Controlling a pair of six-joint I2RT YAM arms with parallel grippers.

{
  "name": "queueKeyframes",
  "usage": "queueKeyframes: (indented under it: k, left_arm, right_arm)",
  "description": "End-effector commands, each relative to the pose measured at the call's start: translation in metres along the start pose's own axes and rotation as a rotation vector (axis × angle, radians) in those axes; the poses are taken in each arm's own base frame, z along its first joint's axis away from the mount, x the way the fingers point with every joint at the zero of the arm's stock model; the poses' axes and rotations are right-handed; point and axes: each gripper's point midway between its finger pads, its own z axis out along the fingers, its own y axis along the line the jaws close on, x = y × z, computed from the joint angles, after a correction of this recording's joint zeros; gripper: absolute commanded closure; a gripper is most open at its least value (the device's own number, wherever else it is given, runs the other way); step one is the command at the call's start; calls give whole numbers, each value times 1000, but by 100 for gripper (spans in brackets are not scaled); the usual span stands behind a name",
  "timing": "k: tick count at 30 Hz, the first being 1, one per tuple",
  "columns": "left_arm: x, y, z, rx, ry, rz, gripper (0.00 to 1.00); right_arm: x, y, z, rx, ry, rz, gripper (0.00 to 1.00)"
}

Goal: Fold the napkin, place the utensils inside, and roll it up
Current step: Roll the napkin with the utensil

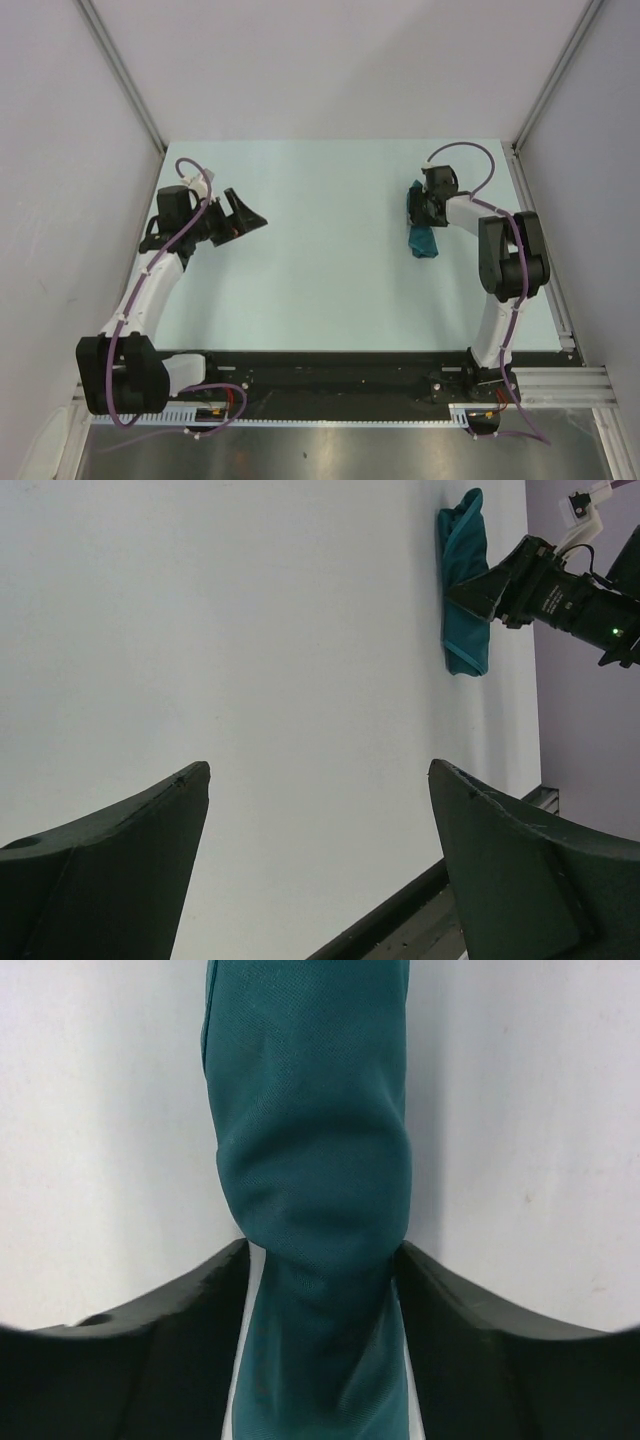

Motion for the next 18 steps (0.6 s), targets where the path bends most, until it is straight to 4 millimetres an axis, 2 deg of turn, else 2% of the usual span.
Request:
queueKeyframes:
  k: [1, 6, 7, 9, 10, 13, 14, 16, 17, 18]
  left_arm:
    - [-17, -5, -6, 8, -42, 56, 5]
    - [-18, -1, -7, -12, -45, 77, 5]
    - [-19, 0, -7, -18, -47, 87, 4]
    - [-23, 0, -13, -38, -68, 123, 4]
    - [-25, 0, -15, -42, -79, 144, 4]
    - [-36, -8, -28, -52, -143, 204, 3]
    - [-41, -6, -32, -78, -174, 218, 3]
    - [-48, -14, -48, -90, -248, 273, 1]
    - [-54, -16, -54, -102, -289, 296, 0]
    - [-57, -23, -65, -101, -332, 325, 0]
  right_arm:
    - [-20, 9, -15, -36, -45, -7, 29]
    - [-33, 23, -40, -102, -105, -17, 13]
    - [-41, 27, -53, -126, -134, -17, 10]
    - [-45, 29, -65, -143, -156, -17, 9]
    - [-55, 30, -82, -151, -198, -17, 8]
    - [-59, 30, -107, -155, -241, -9, 7]
    - [-63, 29, -125, -162, -280, 2, 7]
    - [-62, 29, -140, -174, -305, 15, 6]
    - [-71, 30, -164, -187, -370, 22, 6]
    - [-56, 27, -164, -186, -362, 43, 6]
